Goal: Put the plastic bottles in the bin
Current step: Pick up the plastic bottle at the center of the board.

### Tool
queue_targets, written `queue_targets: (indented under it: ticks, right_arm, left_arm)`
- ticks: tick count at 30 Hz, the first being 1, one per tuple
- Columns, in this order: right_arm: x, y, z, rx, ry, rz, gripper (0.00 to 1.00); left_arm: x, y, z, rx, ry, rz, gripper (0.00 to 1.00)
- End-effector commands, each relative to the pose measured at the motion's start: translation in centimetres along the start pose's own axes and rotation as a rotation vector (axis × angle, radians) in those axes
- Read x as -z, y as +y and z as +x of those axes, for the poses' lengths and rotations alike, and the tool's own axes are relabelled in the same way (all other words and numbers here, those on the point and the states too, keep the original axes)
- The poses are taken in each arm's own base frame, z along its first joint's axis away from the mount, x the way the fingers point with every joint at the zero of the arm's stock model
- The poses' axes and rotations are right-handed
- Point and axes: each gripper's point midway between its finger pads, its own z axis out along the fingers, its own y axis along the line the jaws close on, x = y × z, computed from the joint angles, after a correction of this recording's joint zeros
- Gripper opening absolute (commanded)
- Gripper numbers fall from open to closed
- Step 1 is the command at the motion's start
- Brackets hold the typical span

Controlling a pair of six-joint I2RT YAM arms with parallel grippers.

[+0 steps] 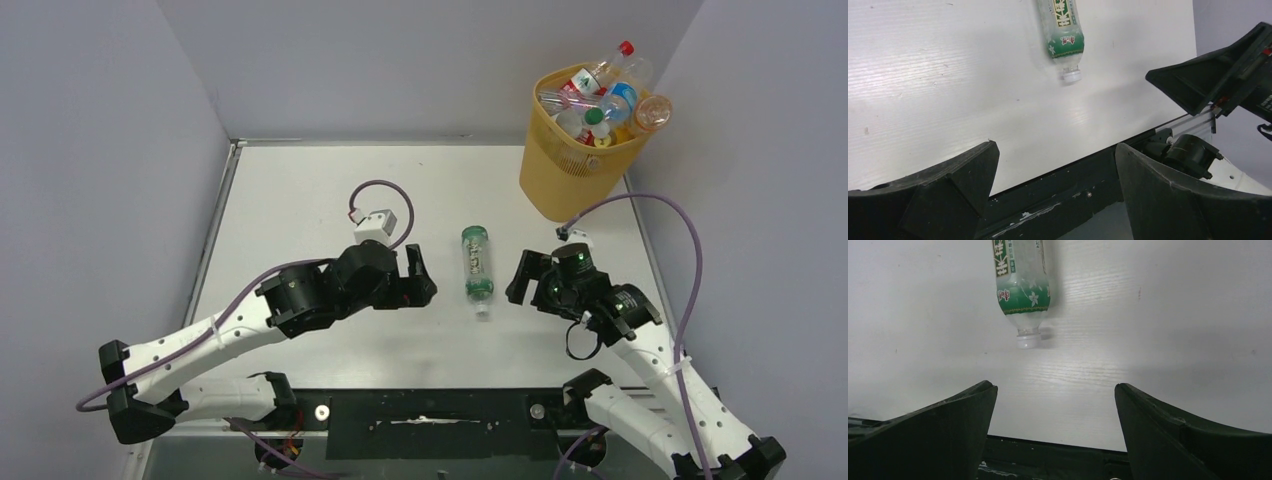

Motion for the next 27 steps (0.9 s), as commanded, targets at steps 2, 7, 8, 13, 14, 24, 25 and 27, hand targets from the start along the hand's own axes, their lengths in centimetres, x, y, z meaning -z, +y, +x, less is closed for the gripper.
queue_targets:
  ticks: [2, 7, 8, 13, 14, 24, 25, 27]
  right_arm:
    - [-1.5, 3.0, 0.2, -0.052, -0.008, -0.135, 0.91]
    - [-3.1, 4.2, 1.8, -0.052, 0.030, -0.144, 0.89]
    - [-3.5, 4.6, 2.2, -0.051, 0.039, -0.145, 0.88]
    - [-5.8, 6.7, 4.1, -0.033, 0.071, -0.137, 0.85]
    - [-6.3, 7.0, 4.3, -0.030, 0.073, -0.127, 0.84]
    - [-10.9, 7.9, 5.4, -0.039, 0.083, -0.031, 0.67]
    - [-11.3, 8.1, 5.6, -0.037, 0.091, -0.027, 0.67]
    - [-12.1, 8.6, 5.8, -0.040, 0.099, -0.030, 0.66]
  left_arm:
    - [1.9, -0.1, -2.4, 0.038, -0.088, 0.015, 0.88]
    - [2.5, 0.6, -2.3, 0.060, -0.111, 0.033, 0.88]
    - [2.7, 0.7, -2.3, 0.064, -0.116, 0.038, 0.88]
    - [3.4, 1.2, -2.5, 0.071, -0.129, 0.047, 0.88]
    - [3.6, 1.3, -2.6, 0.072, -0.130, 0.050, 0.88]
    - [4.8, 2.1, -2.2, 0.092, -0.127, 0.065, 0.88]
    - [4.9, 2.2, -2.2, 0.094, -0.127, 0.066, 0.88]
    - [5.0, 2.2, -2.2, 0.095, -0.128, 0.069, 0.88]
